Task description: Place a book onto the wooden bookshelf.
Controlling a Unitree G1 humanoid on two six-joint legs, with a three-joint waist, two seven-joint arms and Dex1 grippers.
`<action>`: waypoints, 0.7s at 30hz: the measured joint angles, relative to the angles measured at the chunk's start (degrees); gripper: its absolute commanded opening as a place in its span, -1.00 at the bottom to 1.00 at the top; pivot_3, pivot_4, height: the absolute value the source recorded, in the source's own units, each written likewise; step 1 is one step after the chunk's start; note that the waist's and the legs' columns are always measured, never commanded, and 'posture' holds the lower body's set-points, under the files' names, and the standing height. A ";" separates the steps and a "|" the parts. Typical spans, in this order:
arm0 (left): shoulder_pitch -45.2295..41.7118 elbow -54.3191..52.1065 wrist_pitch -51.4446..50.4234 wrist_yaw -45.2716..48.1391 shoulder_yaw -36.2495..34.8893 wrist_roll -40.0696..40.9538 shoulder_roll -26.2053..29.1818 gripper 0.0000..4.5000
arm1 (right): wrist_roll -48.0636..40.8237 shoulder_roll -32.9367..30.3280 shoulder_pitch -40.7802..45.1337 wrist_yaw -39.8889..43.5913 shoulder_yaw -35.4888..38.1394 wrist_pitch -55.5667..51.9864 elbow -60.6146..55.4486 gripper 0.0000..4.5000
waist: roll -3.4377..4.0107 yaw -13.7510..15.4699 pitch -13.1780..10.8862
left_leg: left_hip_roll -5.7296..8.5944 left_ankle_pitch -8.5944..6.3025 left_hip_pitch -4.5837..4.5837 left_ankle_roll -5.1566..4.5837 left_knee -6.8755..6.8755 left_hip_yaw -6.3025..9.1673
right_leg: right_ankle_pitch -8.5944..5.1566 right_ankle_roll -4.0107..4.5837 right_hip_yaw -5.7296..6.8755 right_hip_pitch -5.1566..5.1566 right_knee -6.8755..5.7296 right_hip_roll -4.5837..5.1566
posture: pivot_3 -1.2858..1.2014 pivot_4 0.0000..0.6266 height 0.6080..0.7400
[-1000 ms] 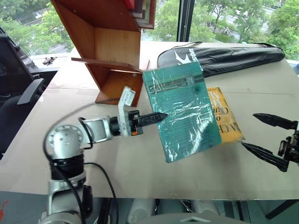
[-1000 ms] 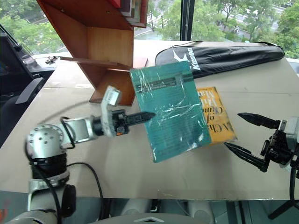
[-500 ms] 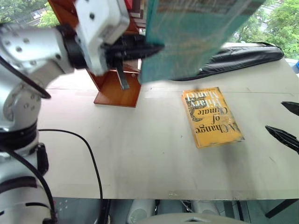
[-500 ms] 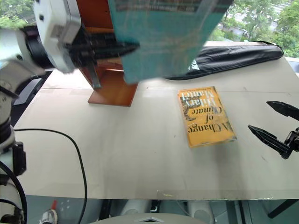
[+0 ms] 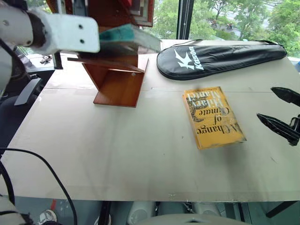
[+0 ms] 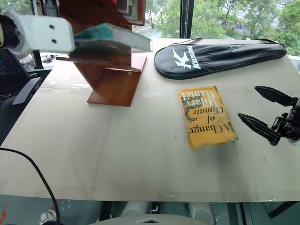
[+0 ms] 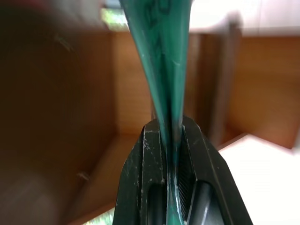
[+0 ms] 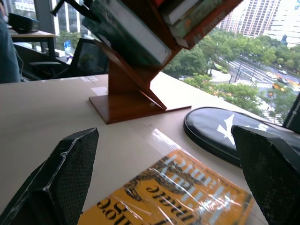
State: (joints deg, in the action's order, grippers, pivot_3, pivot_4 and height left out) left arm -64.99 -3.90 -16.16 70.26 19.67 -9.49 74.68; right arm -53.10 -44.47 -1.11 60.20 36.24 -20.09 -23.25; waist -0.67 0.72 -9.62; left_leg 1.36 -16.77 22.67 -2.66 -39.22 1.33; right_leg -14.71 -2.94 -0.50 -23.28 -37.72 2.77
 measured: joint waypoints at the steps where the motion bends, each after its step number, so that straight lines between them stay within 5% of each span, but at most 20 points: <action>1: -0.10 -0.14 -0.79 0.88 0.03 -1.02 -0.84 -0.96 | -1.19 0.18 0.96 -0.87 -0.07 -0.39 -0.79 1.00 | 0.00 -0.02 0.00 | 0.02 0.00 0.09 0.00 -0.04 -0.03 | 0.01 -0.01 -0.02 -0.07 -0.06 0.02 | 0.03 -0.52 1.00; 17: 1.48 0.93 -2.48 4.78 -1.21 -11.18 -6.81 -0.96 | -7.65 0.43 4.83 -4.56 -2.59 -2.31 -4.79 1.00 | 0.18 -0.82 0.13 | -0.01 -0.09 -0.45 -0.20 -0.09 -0.07 | 0.01 0.01 -0.19 0.14 -0.60 -0.03 | 0.03 -0.52 1.00; 18: 1.40 1.09 -4.61 5.14 -1.52 -11.09 -7.79 -0.64 | -7.59 0.43 4.79 -4.54 -2.70 -2.32 -4.74 1.00 | 0.18 -0.87 0.13 | -0.01 -0.10 -0.61 -0.20 -0.08 -0.08 | 0.01 0.01 -0.19 0.27 -0.62 -0.04 | 0.03 -0.52 1.00; 21: 1.16 1.15 -11.25 6.61 -2.17 -9.65 -10.73 -0.14 | -7.48 0.39 4.84 -4.55 -3.03 -2.34 -4.40 1.00 | 0.05 -1.12 0.05 | -0.02 -0.10 -0.72 -0.21 -0.10 -0.03 | 0.00 0.01 -0.15 0.44 -0.61 -0.08 | 0.03 -0.52 1.00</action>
State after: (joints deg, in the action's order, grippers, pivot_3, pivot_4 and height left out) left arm -63.83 -2.75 -27.41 76.87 17.50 -19.13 63.95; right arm -60.58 -44.07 3.73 55.65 33.22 -22.43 -27.65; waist -0.62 -0.40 -9.58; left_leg 1.35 -16.87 21.96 -2.87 -39.33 1.30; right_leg -14.70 -2.93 -0.65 -22.84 -38.33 2.69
